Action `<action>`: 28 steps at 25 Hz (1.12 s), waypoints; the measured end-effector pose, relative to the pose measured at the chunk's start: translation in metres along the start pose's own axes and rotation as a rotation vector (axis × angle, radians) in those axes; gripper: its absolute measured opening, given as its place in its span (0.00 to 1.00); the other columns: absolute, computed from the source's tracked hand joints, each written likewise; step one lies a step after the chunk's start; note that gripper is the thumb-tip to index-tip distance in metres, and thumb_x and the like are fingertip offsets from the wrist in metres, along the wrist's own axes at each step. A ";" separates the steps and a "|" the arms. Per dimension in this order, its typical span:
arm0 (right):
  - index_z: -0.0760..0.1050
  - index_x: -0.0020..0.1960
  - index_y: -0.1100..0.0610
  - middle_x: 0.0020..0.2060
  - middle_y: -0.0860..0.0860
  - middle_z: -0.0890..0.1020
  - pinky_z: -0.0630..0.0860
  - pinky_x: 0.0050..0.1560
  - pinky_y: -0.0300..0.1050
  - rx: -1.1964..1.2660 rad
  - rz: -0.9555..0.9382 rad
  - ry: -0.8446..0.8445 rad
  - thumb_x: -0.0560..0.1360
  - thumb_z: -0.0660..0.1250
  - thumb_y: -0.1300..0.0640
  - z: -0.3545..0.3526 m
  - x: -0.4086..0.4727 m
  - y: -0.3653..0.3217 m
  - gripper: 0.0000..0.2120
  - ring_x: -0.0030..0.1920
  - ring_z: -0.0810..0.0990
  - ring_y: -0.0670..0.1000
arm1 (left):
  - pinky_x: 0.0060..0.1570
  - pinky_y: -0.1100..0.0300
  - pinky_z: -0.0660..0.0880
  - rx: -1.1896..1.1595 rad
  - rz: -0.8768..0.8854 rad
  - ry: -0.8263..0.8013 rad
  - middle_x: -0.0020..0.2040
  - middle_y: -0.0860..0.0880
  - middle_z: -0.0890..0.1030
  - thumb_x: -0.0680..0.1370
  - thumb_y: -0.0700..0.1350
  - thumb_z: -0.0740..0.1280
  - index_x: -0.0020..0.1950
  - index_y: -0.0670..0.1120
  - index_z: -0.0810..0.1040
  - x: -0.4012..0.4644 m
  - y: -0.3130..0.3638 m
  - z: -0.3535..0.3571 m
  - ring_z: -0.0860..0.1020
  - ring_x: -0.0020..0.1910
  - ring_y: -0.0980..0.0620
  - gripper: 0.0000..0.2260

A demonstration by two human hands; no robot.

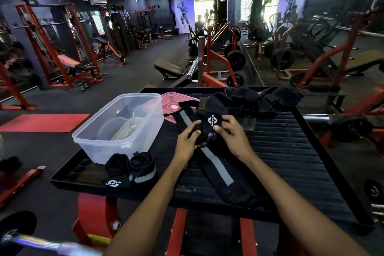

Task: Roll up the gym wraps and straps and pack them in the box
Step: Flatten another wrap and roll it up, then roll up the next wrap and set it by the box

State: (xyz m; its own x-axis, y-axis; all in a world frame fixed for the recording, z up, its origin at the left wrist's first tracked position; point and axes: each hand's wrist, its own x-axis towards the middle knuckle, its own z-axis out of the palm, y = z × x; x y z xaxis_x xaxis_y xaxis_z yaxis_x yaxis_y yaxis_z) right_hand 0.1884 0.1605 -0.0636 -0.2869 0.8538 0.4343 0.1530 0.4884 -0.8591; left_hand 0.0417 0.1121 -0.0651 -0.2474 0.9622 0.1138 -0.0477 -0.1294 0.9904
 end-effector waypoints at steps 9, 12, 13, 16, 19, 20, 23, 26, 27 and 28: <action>0.71 0.59 0.47 0.57 0.51 0.69 0.72 0.54 0.31 0.078 0.057 0.093 0.75 0.66 0.65 0.002 -0.003 -0.005 0.18 0.56 0.73 0.45 | 0.43 0.68 0.77 0.184 0.127 -0.085 0.49 0.53 0.80 0.78 0.32 0.59 0.59 0.45 0.76 -0.010 0.006 0.003 0.81 0.44 0.63 0.14; 0.78 0.55 0.55 0.54 0.54 0.69 0.68 0.51 0.24 -0.040 0.098 0.020 0.78 0.58 0.63 0.004 -0.003 -0.007 0.12 0.54 0.72 0.46 | 0.53 0.68 0.74 0.227 0.165 -0.105 0.55 0.52 0.78 0.77 0.31 0.60 0.64 0.48 0.73 -0.009 0.004 0.003 0.78 0.51 0.63 0.19; 0.80 0.53 0.57 0.54 0.55 0.70 0.68 0.50 0.27 -0.053 0.149 0.013 0.79 0.57 0.61 0.004 -0.002 -0.006 0.12 0.53 0.72 0.47 | 0.53 0.69 0.74 0.254 0.174 -0.124 0.57 0.52 0.78 0.77 0.31 0.60 0.64 0.48 0.73 -0.010 0.004 0.004 0.77 0.53 0.64 0.20; 0.79 0.48 0.59 0.51 0.54 0.71 0.68 0.49 0.33 -0.029 0.275 0.010 0.79 0.55 0.59 0.002 0.000 -0.004 0.14 0.51 0.73 0.48 | 0.50 0.70 0.75 0.276 0.149 -0.162 0.57 0.51 0.78 0.78 0.32 0.60 0.61 0.46 0.76 -0.011 0.003 0.006 0.78 0.51 0.65 0.16; 0.79 0.50 0.58 0.47 0.50 0.76 0.68 0.48 0.27 0.101 0.273 -0.024 0.78 0.60 0.60 0.000 0.002 -0.009 0.09 0.48 0.75 0.43 | 0.46 0.61 0.81 0.088 0.015 -0.105 0.55 0.48 0.77 0.79 0.33 0.57 0.58 0.45 0.76 -0.012 0.005 0.009 0.81 0.48 0.57 0.13; 0.78 0.52 0.57 0.47 0.50 0.78 0.70 0.50 0.31 0.216 0.281 -0.050 0.77 0.63 0.60 0.000 0.001 -0.009 0.06 0.48 0.77 0.46 | 0.47 0.58 0.81 0.007 -0.033 -0.074 0.56 0.46 0.76 0.80 0.34 0.56 0.57 0.45 0.75 -0.012 0.007 0.008 0.80 0.49 0.54 0.12; 0.75 0.53 0.55 0.46 0.52 0.79 0.75 0.45 0.42 0.469 0.351 -0.155 0.73 0.69 0.60 0.000 -0.005 -0.014 0.09 0.47 0.78 0.50 | 0.49 0.55 0.81 -0.066 -0.134 -0.056 0.58 0.43 0.75 0.81 0.36 0.53 0.58 0.45 0.72 -0.024 0.015 0.003 0.79 0.52 0.47 0.12; 0.77 0.55 0.56 0.47 0.52 0.80 0.76 0.49 0.39 0.309 0.279 -0.214 0.71 0.72 0.59 0.005 -0.011 -0.020 0.13 0.48 0.79 0.49 | 0.57 0.56 0.75 0.427 -0.026 0.001 0.64 0.45 0.74 0.81 0.39 0.55 0.63 0.50 0.69 -0.055 0.024 -0.007 0.75 0.60 0.48 0.13; 0.76 0.56 0.56 0.48 0.50 0.80 0.75 0.50 0.35 0.230 0.231 -0.239 0.70 0.73 0.58 0.008 -0.013 -0.026 0.15 0.49 0.79 0.47 | 0.60 0.57 0.72 0.651 0.048 0.058 0.67 0.47 0.72 0.81 0.41 0.56 0.67 0.49 0.67 -0.068 0.026 -0.012 0.73 0.64 0.48 0.15; 0.76 0.57 0.55 0.49 0.49 0.80 0.74 0.51 0.33 0.142 0.180 -0.270 0.70 0.74 0.57 0.013 -0.014 -0.033 0.17 0.50 0.79 0.46 | 0.63 0.55 0.69 0.846 0.080 0.113 0.69 0.48 0.70 0.81 0.43 0.56 0.71 0.48 0.64 -0.081 0.026 -0.017 0.71 0.66 0.48 0.18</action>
State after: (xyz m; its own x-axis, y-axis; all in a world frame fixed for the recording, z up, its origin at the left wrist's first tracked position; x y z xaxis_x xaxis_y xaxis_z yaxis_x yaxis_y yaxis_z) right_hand 0.1753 0.1301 -0.0448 -0.5097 0.8365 0.2012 0.0963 0.2879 -0.9528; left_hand 0.0443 0.0267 -0.0502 -0.3161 0.9224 0.2221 0.7011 0.0693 0.7097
